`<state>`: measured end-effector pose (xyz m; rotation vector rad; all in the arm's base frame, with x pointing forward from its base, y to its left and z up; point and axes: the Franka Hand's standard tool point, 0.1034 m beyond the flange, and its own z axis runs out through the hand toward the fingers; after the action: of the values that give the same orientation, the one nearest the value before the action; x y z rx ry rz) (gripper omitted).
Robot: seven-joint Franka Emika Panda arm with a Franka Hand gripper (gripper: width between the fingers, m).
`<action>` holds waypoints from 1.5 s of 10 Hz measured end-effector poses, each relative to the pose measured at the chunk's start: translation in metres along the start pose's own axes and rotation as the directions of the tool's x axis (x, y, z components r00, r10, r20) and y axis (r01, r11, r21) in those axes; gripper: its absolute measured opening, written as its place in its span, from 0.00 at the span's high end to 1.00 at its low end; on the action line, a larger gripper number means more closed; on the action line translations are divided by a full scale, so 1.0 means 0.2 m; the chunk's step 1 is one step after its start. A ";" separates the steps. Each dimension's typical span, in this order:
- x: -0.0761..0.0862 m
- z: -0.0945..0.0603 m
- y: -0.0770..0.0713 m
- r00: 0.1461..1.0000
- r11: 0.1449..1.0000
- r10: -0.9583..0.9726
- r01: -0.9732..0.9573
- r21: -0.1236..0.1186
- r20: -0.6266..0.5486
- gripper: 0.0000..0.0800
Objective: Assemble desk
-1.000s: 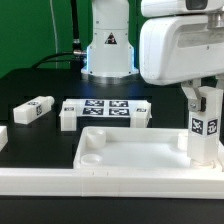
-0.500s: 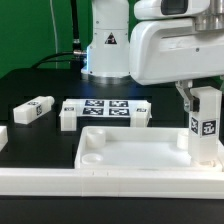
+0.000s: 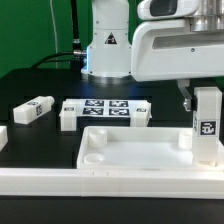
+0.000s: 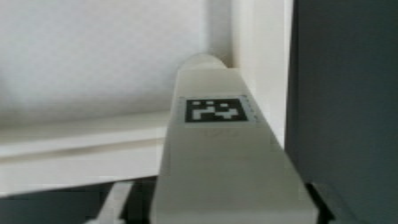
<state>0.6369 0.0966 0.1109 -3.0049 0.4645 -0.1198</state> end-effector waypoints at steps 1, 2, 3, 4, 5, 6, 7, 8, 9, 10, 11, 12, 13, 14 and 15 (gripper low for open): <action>0.00 0.00 0.00 0.995 0.995 0.104 -0.104 -0.003 0.001 0.64; 0.00 0.00 0.01 0.976 0.976 0.216 -0.216 -0.005 0.001 0.64; 0.00 0.00 0.01 0.955 0.955 0.296 -0.296 -0.005 0.001 0.64; 0.00 0.00 0.01 0.917 0.917 0.400 -0.400 -0.001 0.007 0.64; -0.01 0.01 0.01 0.864 0.865 0.503 -0.503 -0.006 0.009 0.64; -0.01 0.01 0.01 0.822 0.822 0.570 -0.570 -0.005 0.010 0.64; -0.01 0.01 0.01 0.791 0.791 0.611 -0.611 -0.006 0.011 0.64; 0.00 0.00 0.02 0.788 0.788 0.615 -0.615 -0.006 0.014 0.64; 0.00 0.00 0.01 0.788 0.788 0.615 -0.615 -0.006 0.014 0.64; 0.00 0.00 0.01 0.799 0.800 0.601 -0.601 -0.006 0.014 0.64; 0.00 0.00 0.01 0.823 0.823 0.569 -0.568 -0.006 0.015 0.53; -0.01 0.00 0.01 0.846 0.846 0.533 -0.533 -0.007 0.019 0.35; -0.01 0.00 0.00 0.877 0.877 0.480 -0.480 -0.002 0.016 0.35; -0.01 0.00 -0.01 0.919 0.919 0.394 -0.394 -0.001 0.017 0.22; -0.02 0.00 -0.01 0.960 0.960 0.281 -0.281 -0.002 0.016 0.20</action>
Offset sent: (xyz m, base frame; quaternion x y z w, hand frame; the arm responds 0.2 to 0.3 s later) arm -0.0069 -0.0054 -0.0103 0.0200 -0.0323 0.2530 0.9667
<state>0.6348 0.1002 0.1100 -2.8979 0.8815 -0.0735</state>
